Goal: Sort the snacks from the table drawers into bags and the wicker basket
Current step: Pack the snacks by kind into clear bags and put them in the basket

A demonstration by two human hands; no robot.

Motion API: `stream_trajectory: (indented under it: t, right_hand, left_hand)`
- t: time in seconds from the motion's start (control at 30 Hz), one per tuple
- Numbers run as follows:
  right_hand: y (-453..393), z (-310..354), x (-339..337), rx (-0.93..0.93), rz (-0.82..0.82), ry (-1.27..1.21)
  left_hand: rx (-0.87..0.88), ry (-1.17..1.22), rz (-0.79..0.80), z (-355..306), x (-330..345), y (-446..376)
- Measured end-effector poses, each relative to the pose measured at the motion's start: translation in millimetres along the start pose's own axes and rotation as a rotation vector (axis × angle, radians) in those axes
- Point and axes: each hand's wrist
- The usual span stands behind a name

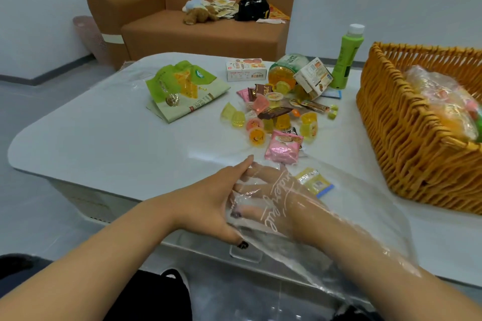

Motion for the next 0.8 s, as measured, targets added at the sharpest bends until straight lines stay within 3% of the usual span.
stream_trajectory:
  t: [0.1, 0.23, 0.37, 0.6, 0.8]
  right_hand:
    - [4.2, 24.6, -17.6, -0.088, 0.014, -0.299]
    - [3.3, 38.3, -22.1, -0.114, 0.168, -0.224]
    - [-1.7, 40.8, -32.3, -0.026, 0.334, -0.249]
    - [-10.5, 37.8, -36.3, -0.031, 0.381, -0.413]
    - [-27.0, 12.2, -54.5, 0.069, 0.354, -0.936]
  left_hand:
    - [-0.005, 0.052, -0.005, -2.3, 0.3, -0.1]
    - [0.011, 0.127, -0.078, -4.6, -3.1, 1.0]
    - [0.027, 0.131, -0.103, -3.5, -1.3, 3.9]
    - [0.061, 0.21, -0.169, -5.8, -7.4, 4.4]
    - [0.065, 0.152, -0.391, -8.1, -16.6, 1.7]
Point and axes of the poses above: each hand's wrist, its own y-axis away from the middle knuckle, its own x-axis out of the palm, z = x × y, and after that the axes turned 8 degrees about x, right-handed
